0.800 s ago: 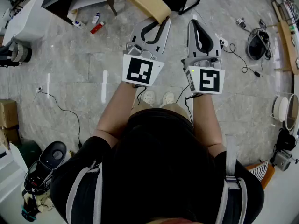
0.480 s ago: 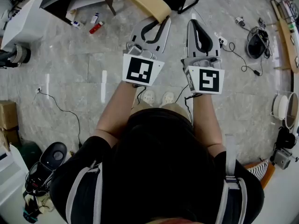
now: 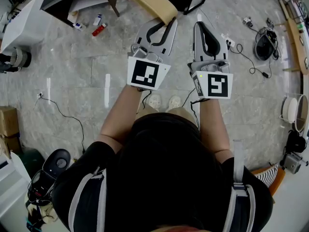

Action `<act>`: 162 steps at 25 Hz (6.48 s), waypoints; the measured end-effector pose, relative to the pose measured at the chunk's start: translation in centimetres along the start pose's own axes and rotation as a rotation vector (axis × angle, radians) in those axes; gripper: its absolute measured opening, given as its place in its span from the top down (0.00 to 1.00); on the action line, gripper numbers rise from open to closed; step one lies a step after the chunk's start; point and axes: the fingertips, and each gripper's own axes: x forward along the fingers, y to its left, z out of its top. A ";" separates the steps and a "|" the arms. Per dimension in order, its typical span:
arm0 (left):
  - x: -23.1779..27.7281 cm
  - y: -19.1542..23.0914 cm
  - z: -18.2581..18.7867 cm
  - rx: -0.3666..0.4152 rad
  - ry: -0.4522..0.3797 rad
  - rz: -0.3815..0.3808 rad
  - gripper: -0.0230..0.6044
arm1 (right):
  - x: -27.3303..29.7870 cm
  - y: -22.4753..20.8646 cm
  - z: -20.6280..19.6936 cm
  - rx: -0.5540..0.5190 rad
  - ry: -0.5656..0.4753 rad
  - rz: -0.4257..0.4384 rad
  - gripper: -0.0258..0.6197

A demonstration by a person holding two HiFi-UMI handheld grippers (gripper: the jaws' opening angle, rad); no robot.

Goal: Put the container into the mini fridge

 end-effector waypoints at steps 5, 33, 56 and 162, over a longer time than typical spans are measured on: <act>-0.4 1.2 -0.5 -0.003 0.001 -0.009 0.92 | 0.8 0.8 -0.1 -0.005 0.006 -0.009 0.90; -3.3 8.2 -2.4 -0.014 -0.046 -0.053 0.92 | 4.4 4.9 0.2 -0.056 0.011 -0.105 0.90; 18.3 15.7 -12.7 0.053 -0.003 0.017 0.92 | 23.2 -10.6 -9.5 -0.040 -0.039 -0.021 0.90; 63.0 34.3 -60.7 0.326 0.690 -0.812 0.92 | 73.3 -36.5 -45.7 0.131 0.262 -0.184 0.90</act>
